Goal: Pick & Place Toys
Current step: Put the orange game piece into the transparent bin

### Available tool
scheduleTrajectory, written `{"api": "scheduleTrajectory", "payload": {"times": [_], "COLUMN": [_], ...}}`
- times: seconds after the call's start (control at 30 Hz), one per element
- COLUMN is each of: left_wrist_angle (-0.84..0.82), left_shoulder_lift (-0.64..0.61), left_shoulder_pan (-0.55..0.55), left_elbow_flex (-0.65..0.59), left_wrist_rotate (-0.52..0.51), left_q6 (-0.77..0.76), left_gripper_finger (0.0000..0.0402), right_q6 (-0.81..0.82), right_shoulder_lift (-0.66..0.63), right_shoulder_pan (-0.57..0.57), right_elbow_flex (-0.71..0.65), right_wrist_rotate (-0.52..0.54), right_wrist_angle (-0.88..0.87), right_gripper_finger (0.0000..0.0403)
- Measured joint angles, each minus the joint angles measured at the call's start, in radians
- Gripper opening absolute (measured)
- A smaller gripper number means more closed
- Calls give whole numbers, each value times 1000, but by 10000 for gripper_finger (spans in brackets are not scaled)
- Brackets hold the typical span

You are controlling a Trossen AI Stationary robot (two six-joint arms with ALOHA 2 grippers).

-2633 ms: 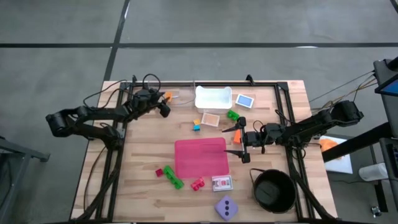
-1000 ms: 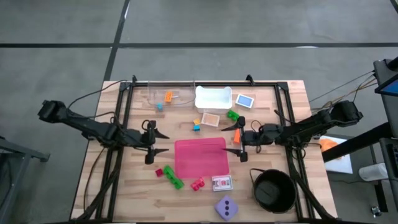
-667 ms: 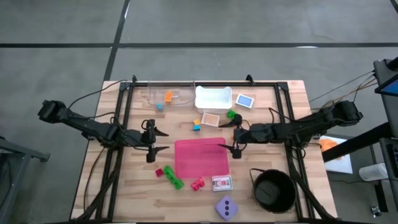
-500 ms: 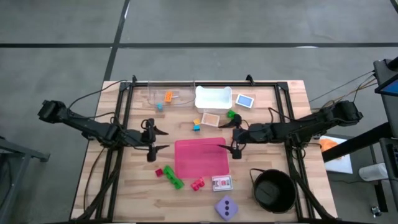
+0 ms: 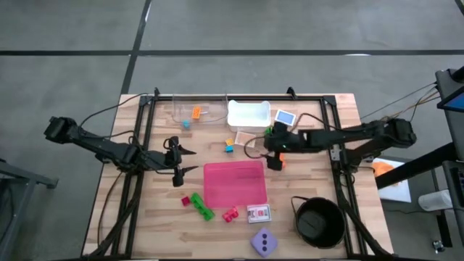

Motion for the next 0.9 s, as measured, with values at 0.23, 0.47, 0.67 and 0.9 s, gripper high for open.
{"api": "scheduleTrajectory", "payload": {"times": [0.23, 0.47, 0.67, 0.9], "left_wrist_angle": [0, 0, 0, 1], "left_shoulder_lift": [0, 0, 0, -1], "left_shoulder_pan": [0, 1, 1, 1], "left_elbow_flex": [0, 0, 0, 0], "left_wrist_rotate": [0, -1, -88, -165], "left_q6": [0, 2, -57, -112], "left_gripper_finger": [259, 259, 259, 259], "right_q6": [75, 202, 464, 721], "right_shoulder_lift": [116, 200, 206, 158], "right_shoulder_pan": [-53, -55, -57, -58], "right_elbow_flex": [152, 240, 239, 238], "right_wrist_rotate": [-50, -105, -137, -134], "right_wrist_angle": [-278, -436, -501, -548], "right_gripper_finger": [380, 380, 380, 380]}}
